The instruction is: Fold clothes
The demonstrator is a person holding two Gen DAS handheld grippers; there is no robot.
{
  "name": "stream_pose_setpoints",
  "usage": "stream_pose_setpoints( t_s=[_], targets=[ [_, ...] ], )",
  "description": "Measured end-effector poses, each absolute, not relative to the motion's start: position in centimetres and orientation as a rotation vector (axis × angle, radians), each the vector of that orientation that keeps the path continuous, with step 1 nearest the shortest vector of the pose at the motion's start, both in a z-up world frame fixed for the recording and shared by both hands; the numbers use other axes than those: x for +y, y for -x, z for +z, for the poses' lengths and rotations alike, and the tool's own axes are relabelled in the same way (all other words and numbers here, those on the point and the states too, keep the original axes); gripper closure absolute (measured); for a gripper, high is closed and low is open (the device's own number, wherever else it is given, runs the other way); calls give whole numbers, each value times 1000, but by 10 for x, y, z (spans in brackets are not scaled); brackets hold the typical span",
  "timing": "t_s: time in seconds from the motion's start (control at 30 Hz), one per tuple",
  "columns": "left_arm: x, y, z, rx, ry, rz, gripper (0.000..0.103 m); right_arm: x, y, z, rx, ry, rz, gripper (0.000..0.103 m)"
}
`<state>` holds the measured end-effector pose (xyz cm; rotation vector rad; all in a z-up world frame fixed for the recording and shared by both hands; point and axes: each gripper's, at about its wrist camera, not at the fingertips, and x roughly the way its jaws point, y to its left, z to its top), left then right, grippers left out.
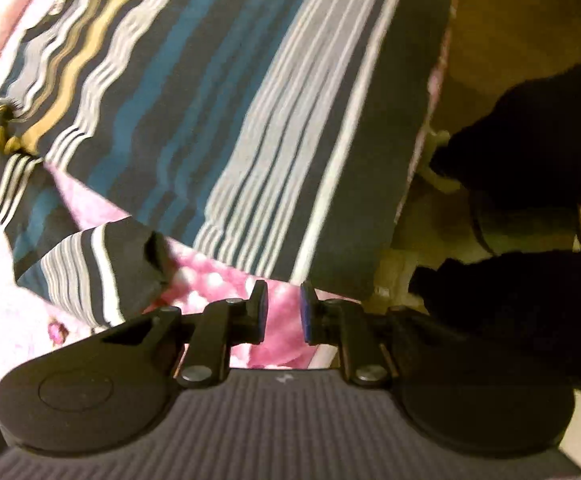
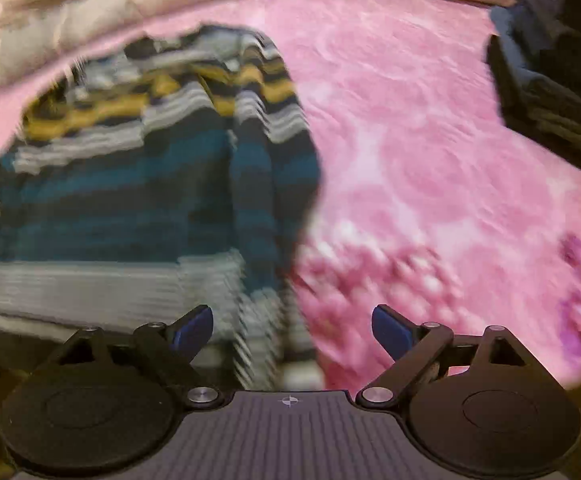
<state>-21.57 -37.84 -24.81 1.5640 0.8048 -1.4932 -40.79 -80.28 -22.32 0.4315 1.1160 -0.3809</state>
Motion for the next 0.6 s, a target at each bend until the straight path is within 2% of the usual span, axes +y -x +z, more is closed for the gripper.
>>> stream_pose_setpoints(
  t_s=[0.03, 0.1, 0.13, 0.17, 0.23, 0.3, 0.37, 0.43, 0.47, 0.5, 0.53, 0.6],
  targets=[
    [-380, 215, -245, 798, -1557, -1482, 89, -807, 399, -229, 1101, -458, -371, 14],
    [-386, 217, -240, 780, -1550, -1465, 89, -816, 381, -245, 1116, -498, -366, 52],
    [-390, 220, -239, 767, -1550, -1461, 89, -823, 372, -256, 1159, -509, -370, 88],
    [-395, 222, -239, 754, -1545, -1462, 89, -832, 367, -264, 1198, -497, -386, 91],
    [-407, 227, -238, 727, -1529, -1474, 89, -847, 363, -261, 1240, -392, -433, 92],
    [-419, 232, -238, 697, -1509, -1487, 89, -860, 366, -238, 1218, -157, -521, 92],
    [-434, 237, -240, 672, -1487, -1498, 88, -879, 374, -211, 1140, 55, -660, 91],
    [-447, 241, -242, 662, -1472, -1507, 86, -902, 381, -195, 1067, 132, -787, 89],
    [-451, 243, -243, 661, -1468, -1513, 85, -911, 381, -194, 1063, 115, -824, 52],
    [-455, 245, -244, 661, -1466, -1519, 84, -918, 382, -193, 1059, 94, -857, 26],
    [-459, 248, -246, 660, -1463, -1525, 81, -919, 383, -196, 1052, 55, -877, 13],
    [-465, 252, -248, 661, -1459, -1536, 78, -912, 385, -202, 1046, -37, -848, 13]
  ],
)
